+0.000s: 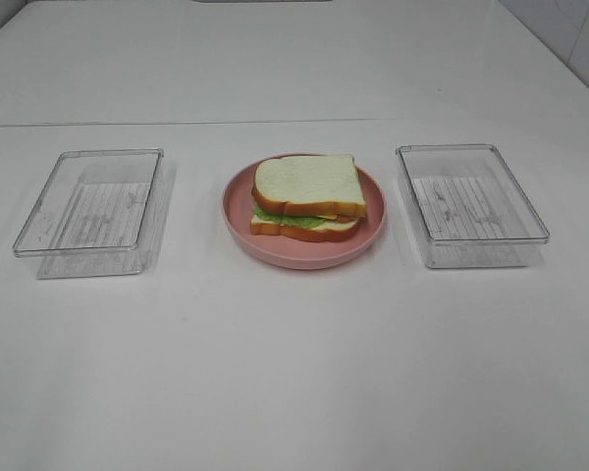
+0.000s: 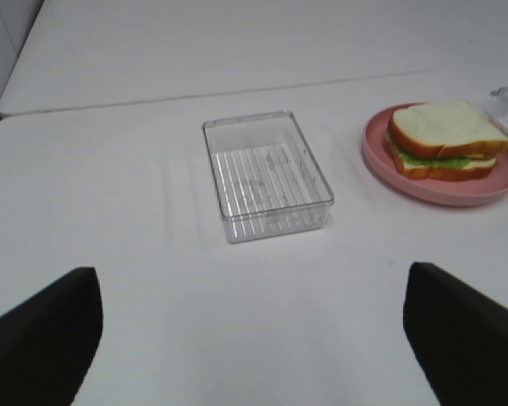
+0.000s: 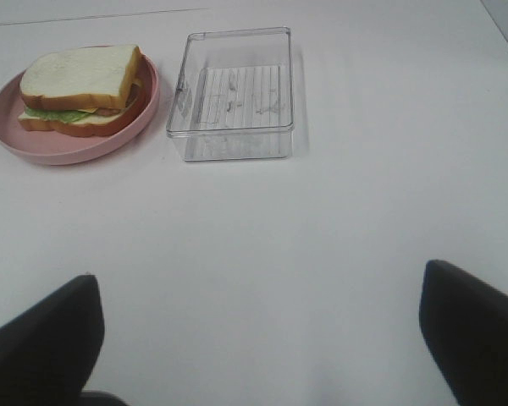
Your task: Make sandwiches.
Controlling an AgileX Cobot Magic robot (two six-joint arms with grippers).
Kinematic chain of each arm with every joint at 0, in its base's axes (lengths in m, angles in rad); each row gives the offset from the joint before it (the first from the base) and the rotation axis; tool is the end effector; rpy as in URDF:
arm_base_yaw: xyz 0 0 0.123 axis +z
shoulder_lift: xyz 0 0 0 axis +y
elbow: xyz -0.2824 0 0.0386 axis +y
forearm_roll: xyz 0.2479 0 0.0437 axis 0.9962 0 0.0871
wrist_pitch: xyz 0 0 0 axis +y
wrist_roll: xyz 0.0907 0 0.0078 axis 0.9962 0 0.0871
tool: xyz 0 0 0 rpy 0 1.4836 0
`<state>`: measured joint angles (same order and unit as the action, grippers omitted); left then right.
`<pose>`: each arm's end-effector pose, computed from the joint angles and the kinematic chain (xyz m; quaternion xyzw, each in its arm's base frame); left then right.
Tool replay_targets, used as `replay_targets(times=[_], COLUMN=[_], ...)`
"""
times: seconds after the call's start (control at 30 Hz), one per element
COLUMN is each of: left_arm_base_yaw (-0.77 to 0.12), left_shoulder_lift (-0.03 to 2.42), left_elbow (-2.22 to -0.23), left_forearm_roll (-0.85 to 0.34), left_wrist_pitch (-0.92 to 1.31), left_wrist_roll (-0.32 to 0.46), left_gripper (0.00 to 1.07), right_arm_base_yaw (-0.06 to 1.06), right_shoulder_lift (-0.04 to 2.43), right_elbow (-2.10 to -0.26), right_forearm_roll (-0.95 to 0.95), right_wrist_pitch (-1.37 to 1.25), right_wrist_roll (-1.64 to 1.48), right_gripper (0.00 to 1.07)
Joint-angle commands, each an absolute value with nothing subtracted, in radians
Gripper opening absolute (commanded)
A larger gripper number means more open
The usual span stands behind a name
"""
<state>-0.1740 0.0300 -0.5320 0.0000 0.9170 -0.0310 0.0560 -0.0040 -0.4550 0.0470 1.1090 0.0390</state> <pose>0.0013 -0.0002 0.2982 0.0581 0.8109 -0.0596 0.5792 -0.0030 0.0037 0.2609 -0.0084 0.8754 0.0464 0.4811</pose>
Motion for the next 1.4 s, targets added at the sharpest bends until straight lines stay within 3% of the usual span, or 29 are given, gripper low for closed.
replay_targets(times=[0.03, 0.17, 0.5, 1.0, 1.13, 1.2, 1.4], left_arm_base_yaw=[-0.177, -0.177, -0.177, -0.174, -0.134, -0.058, -0.053], left_shoulder_lift=[-0.020, -0.022, -0.022, -0.020, -0.020, -0.024, -0.024], left_elbow=[-0.533, -0.536, -0.528, -0.514, -0.514, -0.514, -0.514], left_forearm_roll=[-0.045, -0.087, -0.061, -0.054, -0.060, -0.062, -0.062], left_wrist_pitch=[0.922, 0.940, 1.093, 1.076, 1.076, 1.076, 1.076], left_wrist_roll=[-0.015, 0.026, 0.031, 0.043, 0.043, 0.043, 0.043], left_gripper=[0.91, 0.91, 0.91, 0.91, 0.91, 0.91, 0.91], right_arm_base_yaw=[0.053, 0.053, 0.053, 0.053, 0.053, 0.053, 0.053], right_shoulder_lift=[-0.024, -0.024, -0.024, -0.024, -0.024, -0.024, -0.024], right_elbow=[-0.452, -0.452, -0.452, -0.452, -0.452, -0.452, -0.452], right_forearm_roll=[0.043, 0.043, 0.043, 0.043, 0.043, 0.043, 0.043], right_wrist_pitch=[1.099, 1.099, 1.099, 1.099, 1.099, 1.099, 1.099], right_wrist_roll=[0.034, 0.034, 0.034, 0.034, 0.034, 0.034, 0.034], right_gripper=[0.94, 0.94, 0.94, 0.94, 0.94, 0.94, 0.94])
